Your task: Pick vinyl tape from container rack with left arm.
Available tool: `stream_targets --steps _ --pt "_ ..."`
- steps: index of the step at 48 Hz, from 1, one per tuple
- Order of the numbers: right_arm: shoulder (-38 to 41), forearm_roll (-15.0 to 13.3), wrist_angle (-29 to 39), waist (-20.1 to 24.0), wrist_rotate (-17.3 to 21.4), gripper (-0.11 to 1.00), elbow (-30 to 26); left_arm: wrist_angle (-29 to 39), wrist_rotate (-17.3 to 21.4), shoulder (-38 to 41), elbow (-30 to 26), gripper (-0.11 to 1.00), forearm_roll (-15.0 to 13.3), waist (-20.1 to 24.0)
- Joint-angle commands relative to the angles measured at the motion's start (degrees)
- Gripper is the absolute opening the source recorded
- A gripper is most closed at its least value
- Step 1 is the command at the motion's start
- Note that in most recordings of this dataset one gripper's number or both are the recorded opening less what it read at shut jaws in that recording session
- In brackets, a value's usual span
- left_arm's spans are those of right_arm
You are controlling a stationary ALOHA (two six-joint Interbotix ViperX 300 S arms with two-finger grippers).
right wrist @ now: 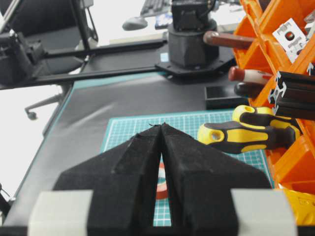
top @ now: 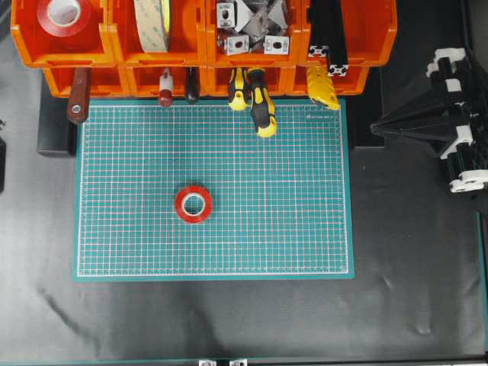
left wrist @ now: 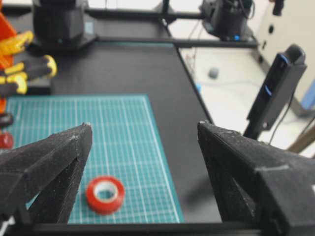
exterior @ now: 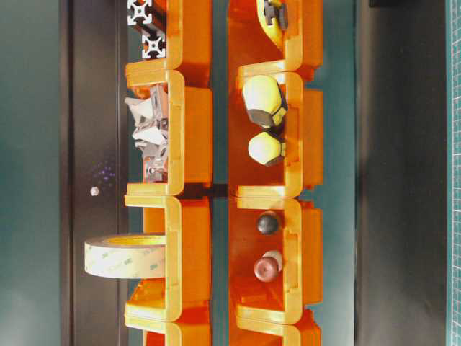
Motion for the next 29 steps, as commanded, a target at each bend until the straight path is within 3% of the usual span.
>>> stream_targets --steps 1,29 --pt "0.18 0.09 0.0 0.09 0.09 0.0 -0.79 -3.25 0.35 0.35 0.35 0.83 0.09 0.26" --pt "-0.18 0.09 -0.44 0.0 -0.44 0.0 -0.79 -14.41 0.09 0.7 4.04 0.83 0.0 0.7"
